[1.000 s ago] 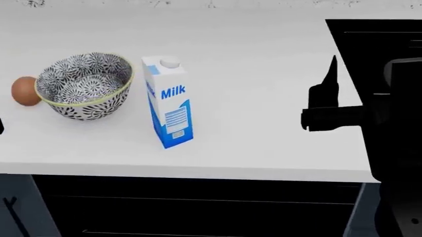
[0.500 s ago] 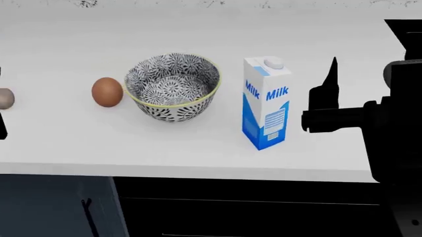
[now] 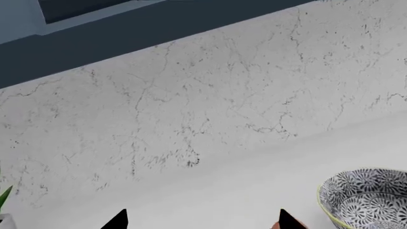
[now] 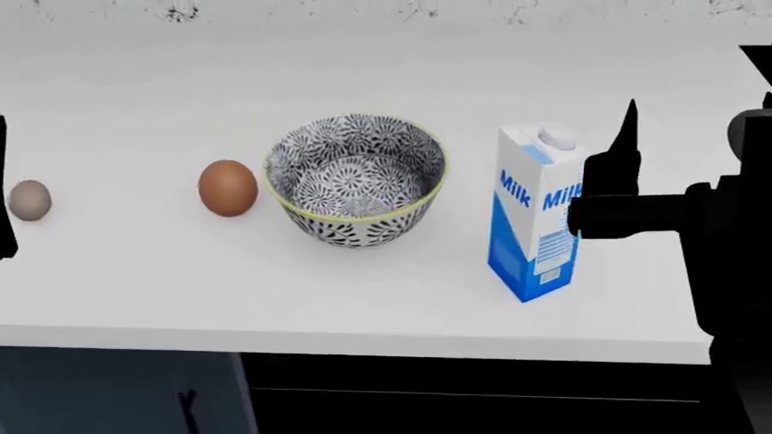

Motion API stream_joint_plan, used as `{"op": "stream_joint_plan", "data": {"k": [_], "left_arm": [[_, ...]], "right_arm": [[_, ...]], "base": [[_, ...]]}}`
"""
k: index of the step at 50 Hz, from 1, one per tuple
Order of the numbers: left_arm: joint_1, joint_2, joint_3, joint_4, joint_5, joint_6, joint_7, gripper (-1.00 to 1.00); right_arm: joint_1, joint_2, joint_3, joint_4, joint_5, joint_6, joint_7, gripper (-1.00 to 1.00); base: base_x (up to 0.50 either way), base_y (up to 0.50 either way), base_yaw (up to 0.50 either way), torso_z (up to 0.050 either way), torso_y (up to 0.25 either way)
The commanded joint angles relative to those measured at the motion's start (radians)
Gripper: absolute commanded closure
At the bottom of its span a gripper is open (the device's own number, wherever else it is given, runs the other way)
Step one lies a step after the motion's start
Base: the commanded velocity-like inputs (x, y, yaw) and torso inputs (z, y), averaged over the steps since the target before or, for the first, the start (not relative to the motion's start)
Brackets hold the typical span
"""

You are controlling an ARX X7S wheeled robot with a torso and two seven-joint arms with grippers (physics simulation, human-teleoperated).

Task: Place the eggs and milk next to the bowl.

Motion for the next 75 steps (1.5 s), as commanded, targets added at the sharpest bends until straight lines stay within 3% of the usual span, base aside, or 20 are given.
{"op": "stream_joint_plan", "data": {"k": [1,38,50,65,75], "left_arm": [[-0.011,0.013,-0.02,-0.026,0.012,0.011,0.031,-1.0],[-0.019,0.007,-0.011,-0.034,0.008,0.016,0.027,-1.0],[-0.012,0.008,-0.009,-0.04,0.008,0.024,0.026,-1.0],[-0.017,0.022,0.031,-0.087,0.028,0.065,0.036,-1.0],[-0.029,0.024,0.037,-0.073,0.02,0.044,0.027,-1.0]], "right_arm": [[0.006,-0.016,0.029,-0.001,-0.012,0.008,-0.021,-1.0],[0.003,-0.009,0.032,0.003,-0.004,0.003,-0.018,-1.0],[0.008,0.001,0.025,-0.005,0.013,0.027,-0.031,-1.0],[0.142,0.206,0.139,-0.241,0.329,0.539,-0.123,-1.0],[0.14,0.292,0.219,-0.284,0.472,0.684,-0.191,-1.0]], "base": [[0.34,0.0,0.0,0.0,0.0],[0.33,0.0,0.0,0.0,0.0],[0.0,0.0,0.0,0.0,0.0],[0.0,0.0,0.0,0.0,0.0],[0.0,0.0,0.0,0.0,0.0]]}}
